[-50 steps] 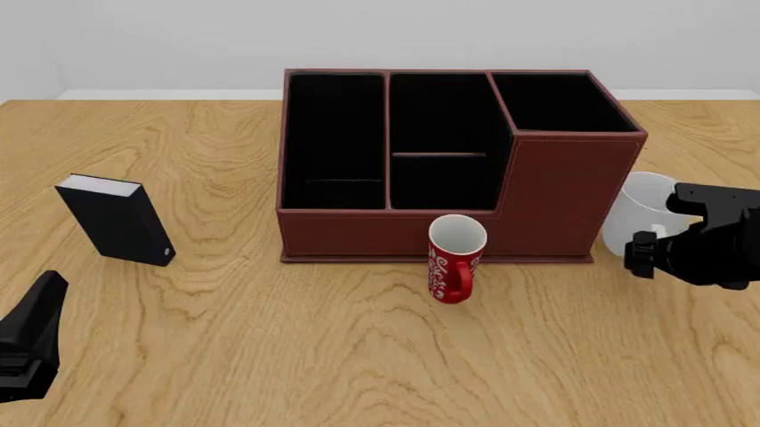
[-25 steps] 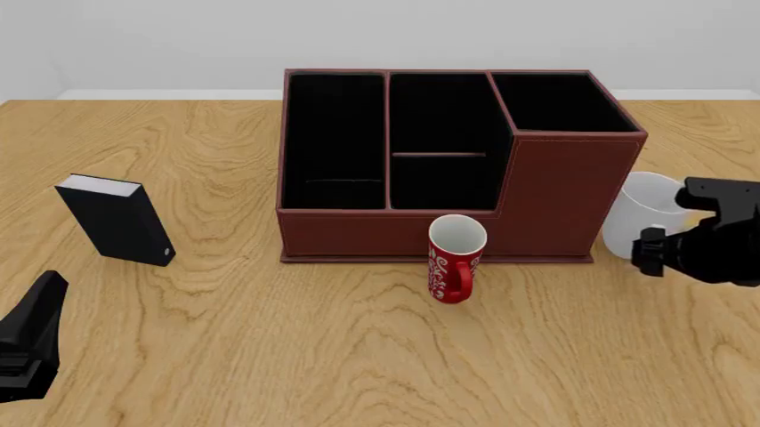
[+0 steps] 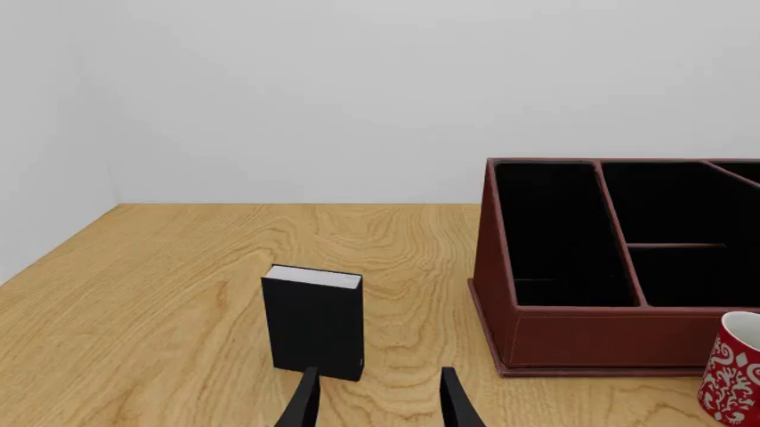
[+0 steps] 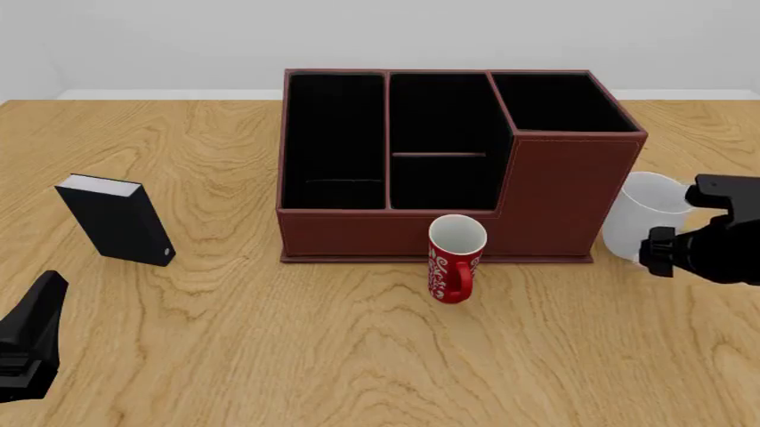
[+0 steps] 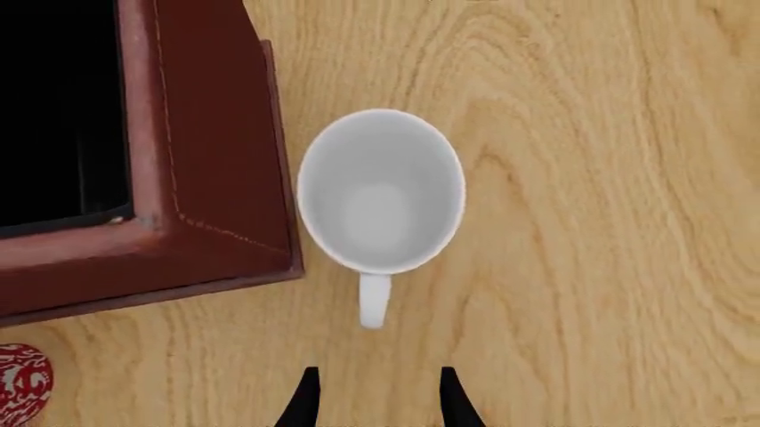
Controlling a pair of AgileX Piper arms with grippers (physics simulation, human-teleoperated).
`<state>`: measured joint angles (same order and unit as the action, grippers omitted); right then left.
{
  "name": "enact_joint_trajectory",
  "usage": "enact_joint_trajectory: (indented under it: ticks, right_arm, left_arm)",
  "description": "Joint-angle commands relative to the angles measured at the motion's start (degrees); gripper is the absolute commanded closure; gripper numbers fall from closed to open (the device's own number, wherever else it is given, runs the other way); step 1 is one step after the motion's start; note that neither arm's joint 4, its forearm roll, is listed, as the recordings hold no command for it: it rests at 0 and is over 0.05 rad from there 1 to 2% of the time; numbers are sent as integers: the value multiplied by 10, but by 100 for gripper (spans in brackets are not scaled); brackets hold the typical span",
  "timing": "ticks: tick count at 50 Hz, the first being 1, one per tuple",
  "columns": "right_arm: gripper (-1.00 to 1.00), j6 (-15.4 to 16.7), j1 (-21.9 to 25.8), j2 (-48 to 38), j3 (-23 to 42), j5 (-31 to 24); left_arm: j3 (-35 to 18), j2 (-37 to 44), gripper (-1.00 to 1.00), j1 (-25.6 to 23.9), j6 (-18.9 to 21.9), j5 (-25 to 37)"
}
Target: Pick up the white mug and place it to the right of the caddy.
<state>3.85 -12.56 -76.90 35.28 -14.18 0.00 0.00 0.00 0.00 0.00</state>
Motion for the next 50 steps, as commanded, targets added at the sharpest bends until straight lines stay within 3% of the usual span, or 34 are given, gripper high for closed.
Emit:
enact_joint_trajectory:
  ticks: [1, 50]
  right_arm:
    - [-100, 9, -7, 17, -3, -10]
    - [-100, 50, -26, 92, 8, -64]
  left_arm:
    - [0, 0, -100, 0, 0, 0]
    - [0, 0, -100, 0, 0, 0]
